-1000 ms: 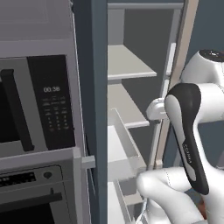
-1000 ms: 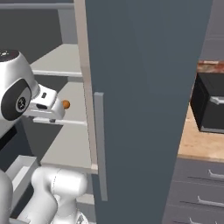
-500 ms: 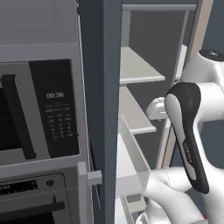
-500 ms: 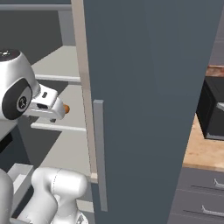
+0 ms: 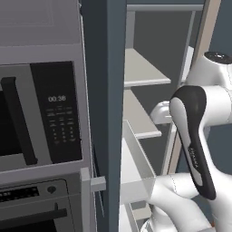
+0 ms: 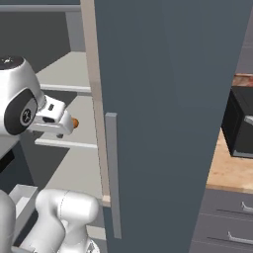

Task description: Take the tangerine, fish, and bell pepper from the freezer and place them in the bowl on the counter.

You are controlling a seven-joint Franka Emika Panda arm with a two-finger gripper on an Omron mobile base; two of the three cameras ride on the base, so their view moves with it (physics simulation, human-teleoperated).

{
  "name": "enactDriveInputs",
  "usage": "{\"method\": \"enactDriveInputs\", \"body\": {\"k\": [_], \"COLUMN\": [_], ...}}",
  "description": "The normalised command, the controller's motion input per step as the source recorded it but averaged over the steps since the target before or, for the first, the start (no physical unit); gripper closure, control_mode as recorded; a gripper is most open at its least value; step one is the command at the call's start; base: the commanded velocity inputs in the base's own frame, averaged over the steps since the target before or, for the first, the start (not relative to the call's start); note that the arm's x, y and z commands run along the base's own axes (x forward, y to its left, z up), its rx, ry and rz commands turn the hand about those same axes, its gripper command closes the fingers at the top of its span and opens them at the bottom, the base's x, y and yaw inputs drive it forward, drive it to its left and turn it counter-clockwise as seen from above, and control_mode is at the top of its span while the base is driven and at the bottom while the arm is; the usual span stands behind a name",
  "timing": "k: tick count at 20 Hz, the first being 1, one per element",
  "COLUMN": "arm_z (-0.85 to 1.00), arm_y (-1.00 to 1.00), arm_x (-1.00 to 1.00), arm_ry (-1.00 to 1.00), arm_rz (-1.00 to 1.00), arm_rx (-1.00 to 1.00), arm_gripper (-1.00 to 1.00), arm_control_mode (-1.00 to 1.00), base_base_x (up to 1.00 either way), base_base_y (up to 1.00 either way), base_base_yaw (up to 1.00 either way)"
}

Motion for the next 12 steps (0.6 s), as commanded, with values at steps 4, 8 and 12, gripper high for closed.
{"method": "enactDriveInputs", "body": {"k": [4,8,12], "arm_z": [-0.32,-0.28,-0.29], "arm_y": [0.22,0.17,0.12], "arm_x": [0.34,0.45,0.49], "arm_ry": [-0.14,-0.14,-0.06], "arm_rz": [0.14,0.19,0.19], "arm_rx": [0.00,0.02,0.03], "arm_gripper": [-1.00,-1.00,-1.00], "arm_control_mode": [-1.00,-1.00,-1.00], "base_base_x": [0.00,0.00,0.00], "base_base_y": [0.00,0.00,0.00], "base_base_yaw": [0.00,0.00,0.00]}}
